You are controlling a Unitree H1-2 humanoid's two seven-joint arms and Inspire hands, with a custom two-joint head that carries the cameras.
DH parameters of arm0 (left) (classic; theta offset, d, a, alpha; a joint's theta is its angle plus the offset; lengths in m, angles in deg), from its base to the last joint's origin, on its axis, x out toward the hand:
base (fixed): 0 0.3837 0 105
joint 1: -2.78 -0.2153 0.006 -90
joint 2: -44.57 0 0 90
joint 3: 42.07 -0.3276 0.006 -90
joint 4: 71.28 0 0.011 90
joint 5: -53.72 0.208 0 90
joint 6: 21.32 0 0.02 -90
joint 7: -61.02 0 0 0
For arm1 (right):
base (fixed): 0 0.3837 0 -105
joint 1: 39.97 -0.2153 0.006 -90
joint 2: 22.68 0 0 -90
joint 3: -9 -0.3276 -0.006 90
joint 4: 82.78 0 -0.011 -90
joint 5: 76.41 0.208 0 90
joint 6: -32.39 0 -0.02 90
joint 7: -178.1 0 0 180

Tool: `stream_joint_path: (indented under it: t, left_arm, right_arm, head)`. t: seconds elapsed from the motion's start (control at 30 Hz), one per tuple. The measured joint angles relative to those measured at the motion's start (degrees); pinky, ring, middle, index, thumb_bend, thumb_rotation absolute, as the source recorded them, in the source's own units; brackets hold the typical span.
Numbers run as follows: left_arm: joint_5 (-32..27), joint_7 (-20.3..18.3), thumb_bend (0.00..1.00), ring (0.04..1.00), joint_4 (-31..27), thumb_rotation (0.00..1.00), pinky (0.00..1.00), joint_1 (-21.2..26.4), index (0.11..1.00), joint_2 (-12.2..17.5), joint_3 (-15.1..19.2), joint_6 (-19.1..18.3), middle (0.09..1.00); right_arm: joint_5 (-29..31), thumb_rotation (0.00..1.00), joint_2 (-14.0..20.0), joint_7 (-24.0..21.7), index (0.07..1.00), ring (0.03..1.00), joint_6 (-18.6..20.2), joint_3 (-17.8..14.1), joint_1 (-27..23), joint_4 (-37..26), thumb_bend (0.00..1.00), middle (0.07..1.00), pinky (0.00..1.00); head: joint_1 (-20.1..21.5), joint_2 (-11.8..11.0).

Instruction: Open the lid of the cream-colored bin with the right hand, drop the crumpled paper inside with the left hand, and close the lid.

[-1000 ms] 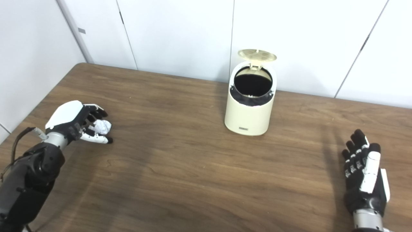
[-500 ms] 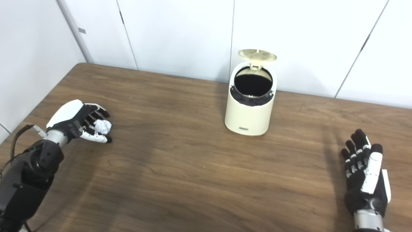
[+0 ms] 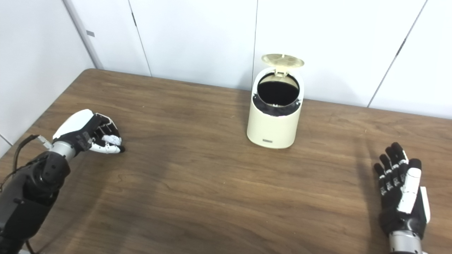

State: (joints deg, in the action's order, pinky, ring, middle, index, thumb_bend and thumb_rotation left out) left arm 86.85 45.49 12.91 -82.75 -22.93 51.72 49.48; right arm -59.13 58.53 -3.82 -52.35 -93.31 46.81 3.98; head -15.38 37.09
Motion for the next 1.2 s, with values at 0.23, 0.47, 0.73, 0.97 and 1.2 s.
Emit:
stream_joint_path:
  t: [0.23,0.47,0.73,0.97,1.2]
  left_arm:
    - [0.4,0.0,0.50,0.464,0.0,0.00,0.51,0.1,0.463,0.0,-0.4,-0.4,0.525]
    - [0.3,0.1,0.50,0.459,-0.8,0.00,0.50,-0.1,0.470,-0.1,-0.6,-0.1,0.511]
    - [0.1,0.0,0.50,0.457,-6.2,0.00,0.51,-0.3,0.464,-1.9,-0.6,-0.9,0.516]
    - [0.1,1.4,0.50,0.436,-7.4,0.00,0.48,0.5,0.486,-3.4,-0.5,0.3,0.498]
    - [2.7,-1.2,0.50,0.419,-13.0,0.00,0.46,4.0,0.497,-4.7,-3.0,-4.6,0.497]
  right_arm:
    - [0.5,1.00,0.0,-0.1,0.931,0.960,0.1,-0.1,0.0,0.0,0.42,0.949,0.95]
    - [-0.2,1.00,0.2,-0.8,0.926,0.965,-2.2,0.3,0.0,1.6,0.43,0.956,0.95]
    - [-0.2,1.00,0.2,-0.8,0.923,0.961,-2.2,0.3,-0.1,1.7,0.44,0.951,0.94]
    - [-1.0,1.00,0.3,-1.1,0.937,0.970,-3.1,0.7,-0.2,2.6,0.44,0.962,0.95]
    - [-1.9,1.00,0.3,-1.2,0.948,0.974,-3.8,1.1,-0.6,3.2,0.47,0.975,0.93]
  head:
    - [1.1,-0.1]
    - [2.4,0.0]
    - [2.9,0.3]
    - [3.9,0.1]
    - [6.4,-0.6]
